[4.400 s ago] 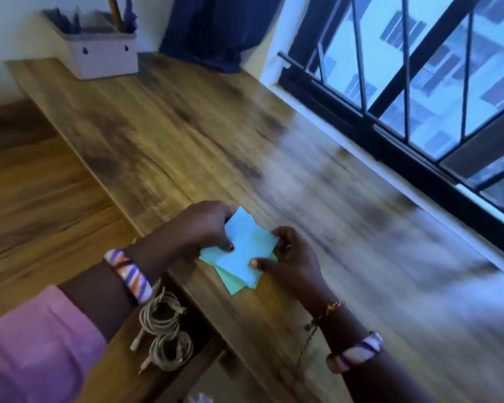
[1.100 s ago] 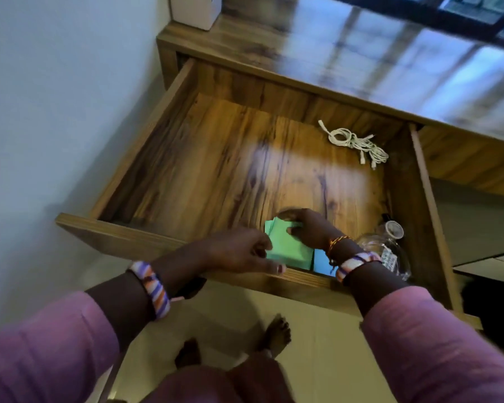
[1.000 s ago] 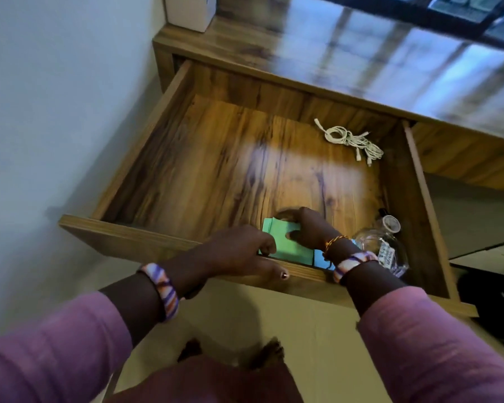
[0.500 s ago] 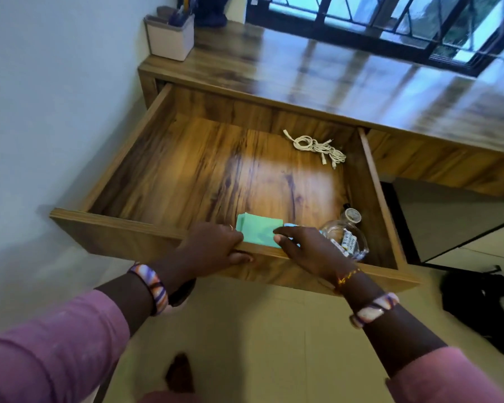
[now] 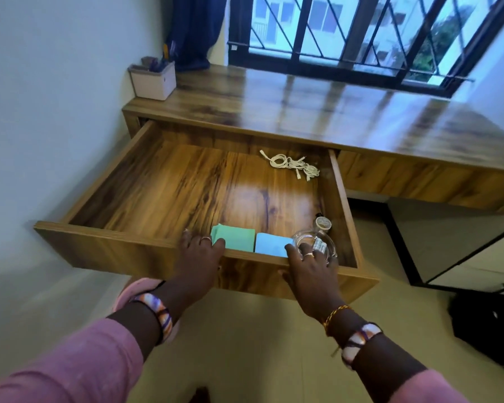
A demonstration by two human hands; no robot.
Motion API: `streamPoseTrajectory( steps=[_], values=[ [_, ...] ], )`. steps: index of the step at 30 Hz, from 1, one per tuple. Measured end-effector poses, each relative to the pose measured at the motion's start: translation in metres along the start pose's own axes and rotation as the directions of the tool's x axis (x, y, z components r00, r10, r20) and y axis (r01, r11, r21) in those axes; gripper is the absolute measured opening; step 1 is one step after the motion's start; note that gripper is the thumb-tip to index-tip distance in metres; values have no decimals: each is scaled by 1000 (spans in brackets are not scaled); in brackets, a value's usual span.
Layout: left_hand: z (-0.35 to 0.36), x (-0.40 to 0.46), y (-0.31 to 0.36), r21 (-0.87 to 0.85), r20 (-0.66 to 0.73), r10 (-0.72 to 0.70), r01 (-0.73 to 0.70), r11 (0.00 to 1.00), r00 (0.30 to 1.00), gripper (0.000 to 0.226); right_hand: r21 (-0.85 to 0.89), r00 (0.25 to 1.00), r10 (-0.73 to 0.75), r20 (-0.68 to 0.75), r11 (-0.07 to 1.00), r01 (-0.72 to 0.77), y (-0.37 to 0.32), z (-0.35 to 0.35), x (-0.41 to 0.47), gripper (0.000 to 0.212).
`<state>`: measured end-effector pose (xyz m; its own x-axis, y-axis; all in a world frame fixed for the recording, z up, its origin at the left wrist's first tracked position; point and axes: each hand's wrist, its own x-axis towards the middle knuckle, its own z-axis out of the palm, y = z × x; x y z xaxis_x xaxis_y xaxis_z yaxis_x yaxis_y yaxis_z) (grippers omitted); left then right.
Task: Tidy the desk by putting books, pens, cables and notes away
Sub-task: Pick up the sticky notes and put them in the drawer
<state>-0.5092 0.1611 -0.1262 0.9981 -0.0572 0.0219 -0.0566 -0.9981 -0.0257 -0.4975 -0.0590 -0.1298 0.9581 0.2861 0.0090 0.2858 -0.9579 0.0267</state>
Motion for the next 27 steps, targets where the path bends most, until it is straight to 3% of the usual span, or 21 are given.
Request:
streamPoseTrajectory(
  steps=[7,11,16,19,22,24,27],
  values=[
    [3,89,-10,-36,-51,8,-10,999,999,51,49,1000,-5,-12,999,5,25,3,88,51],
    [13,156,-16,-63,-110,10,-17,998,994,64,74,996,-46,-75,996,51,44,9,154,54],
    [32,249,-32,37,-264,70,-62,997,962,107,31,983,-42,-177,998,49,67,18,243,79],
    [36,294,-40,75,-328,130,-111,991,936,120,23,952,-55,-301,998,65,81,21,289,92],
    [32,333,-42,91,-318,105,-80,993,942,123,10,944,5,-329,1000,-1,92,19,327,102],
    [26,355,-44,69,-325,67,-47,996,943,122,8,932,41,-359,999,-41,97,17,345,100],
    [14,396,-49,54,-300,54,-39,998,952,114,-31,926,22,-377,999,-36,102,7,375,71]
  ],
)
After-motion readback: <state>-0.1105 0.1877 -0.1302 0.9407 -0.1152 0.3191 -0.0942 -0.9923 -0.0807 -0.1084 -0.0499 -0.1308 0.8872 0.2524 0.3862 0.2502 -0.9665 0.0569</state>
